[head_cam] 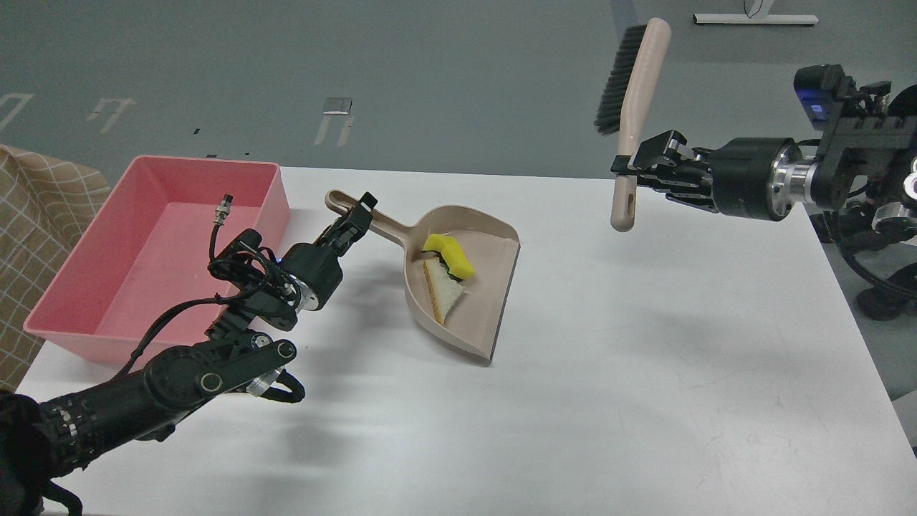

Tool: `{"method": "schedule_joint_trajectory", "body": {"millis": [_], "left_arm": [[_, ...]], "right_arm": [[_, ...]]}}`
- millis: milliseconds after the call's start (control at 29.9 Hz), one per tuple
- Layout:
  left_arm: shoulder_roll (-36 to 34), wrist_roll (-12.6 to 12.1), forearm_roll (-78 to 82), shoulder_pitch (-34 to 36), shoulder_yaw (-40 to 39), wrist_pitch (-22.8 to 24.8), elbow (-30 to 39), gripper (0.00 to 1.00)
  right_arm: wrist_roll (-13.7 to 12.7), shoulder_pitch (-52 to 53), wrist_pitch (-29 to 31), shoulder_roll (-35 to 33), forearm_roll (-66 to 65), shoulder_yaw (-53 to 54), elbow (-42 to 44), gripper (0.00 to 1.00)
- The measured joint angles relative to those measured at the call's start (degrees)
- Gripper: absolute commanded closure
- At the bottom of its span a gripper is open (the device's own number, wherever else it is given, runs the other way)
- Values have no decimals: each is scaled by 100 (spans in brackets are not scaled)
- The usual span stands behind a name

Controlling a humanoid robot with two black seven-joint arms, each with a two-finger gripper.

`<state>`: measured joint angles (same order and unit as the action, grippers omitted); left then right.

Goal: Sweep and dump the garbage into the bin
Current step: 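Raise the brush away from the dustpan with the right gripper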

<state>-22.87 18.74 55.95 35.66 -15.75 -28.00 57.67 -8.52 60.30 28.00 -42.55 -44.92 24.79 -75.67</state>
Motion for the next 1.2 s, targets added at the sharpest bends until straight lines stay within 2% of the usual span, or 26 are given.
{"method": "schedule_joint_trajectory", "body": {"millis": [368,1204], "left_arm": [[-255,-2,-425,110,-28,0,322,100],[-351,43,-1011,149,-198,0,423,100]], "right_arm": [[0,-59,0,-54,1,0,7,100],[9,-308,-1,-409,7,0,-33,100]]}}
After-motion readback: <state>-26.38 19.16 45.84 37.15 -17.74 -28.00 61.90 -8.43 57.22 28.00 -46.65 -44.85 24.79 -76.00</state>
